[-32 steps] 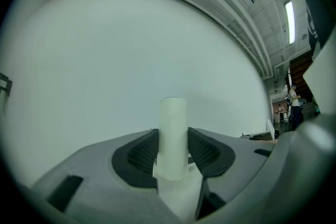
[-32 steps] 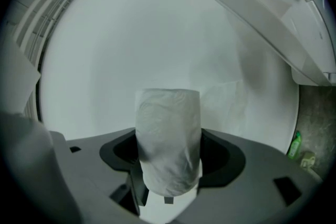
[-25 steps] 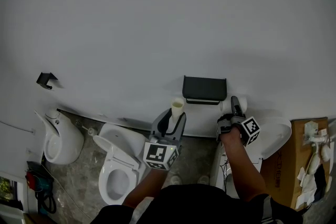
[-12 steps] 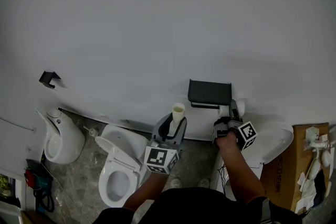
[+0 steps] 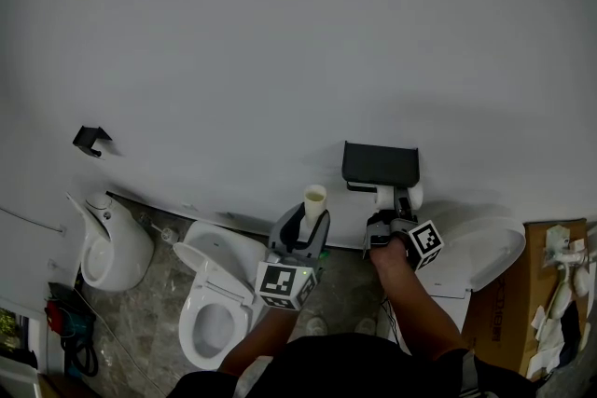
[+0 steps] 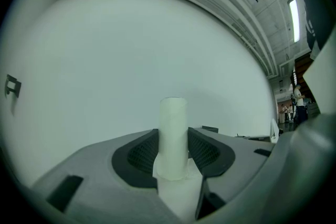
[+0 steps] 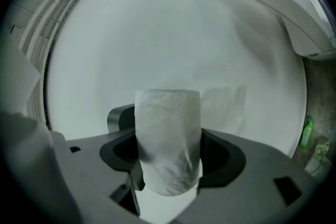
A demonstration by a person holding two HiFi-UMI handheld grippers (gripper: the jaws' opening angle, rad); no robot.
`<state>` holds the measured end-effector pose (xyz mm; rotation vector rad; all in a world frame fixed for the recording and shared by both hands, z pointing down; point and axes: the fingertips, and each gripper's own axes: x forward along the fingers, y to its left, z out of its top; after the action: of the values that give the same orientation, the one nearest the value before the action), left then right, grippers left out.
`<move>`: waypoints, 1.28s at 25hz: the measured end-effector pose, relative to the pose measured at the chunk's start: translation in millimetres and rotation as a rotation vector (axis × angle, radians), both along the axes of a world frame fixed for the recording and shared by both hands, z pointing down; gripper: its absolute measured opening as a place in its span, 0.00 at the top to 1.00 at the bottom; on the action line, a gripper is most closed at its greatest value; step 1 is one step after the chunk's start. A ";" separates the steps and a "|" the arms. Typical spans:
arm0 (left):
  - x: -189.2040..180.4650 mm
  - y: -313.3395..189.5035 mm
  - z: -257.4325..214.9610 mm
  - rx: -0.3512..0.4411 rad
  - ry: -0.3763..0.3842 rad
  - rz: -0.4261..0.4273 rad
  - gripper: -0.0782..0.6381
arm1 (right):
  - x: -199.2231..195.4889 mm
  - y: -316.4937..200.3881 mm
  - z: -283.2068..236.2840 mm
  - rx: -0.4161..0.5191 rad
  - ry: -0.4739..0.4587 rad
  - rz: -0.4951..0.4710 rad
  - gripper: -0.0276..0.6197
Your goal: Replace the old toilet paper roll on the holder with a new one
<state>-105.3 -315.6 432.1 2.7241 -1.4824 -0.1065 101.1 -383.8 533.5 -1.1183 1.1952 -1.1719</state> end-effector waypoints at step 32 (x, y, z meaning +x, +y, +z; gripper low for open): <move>-26.8 0.9 4.1 -0.005 -0.042 -0.037 0.65 | -55.4 -6.5 -3.7 0.019 0.050 -0.088 0.44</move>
<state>-132.1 -314.7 436.2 2.7117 -1.5423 -0.0469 45.8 -390.3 529.8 -1.0956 1.3029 -1.2032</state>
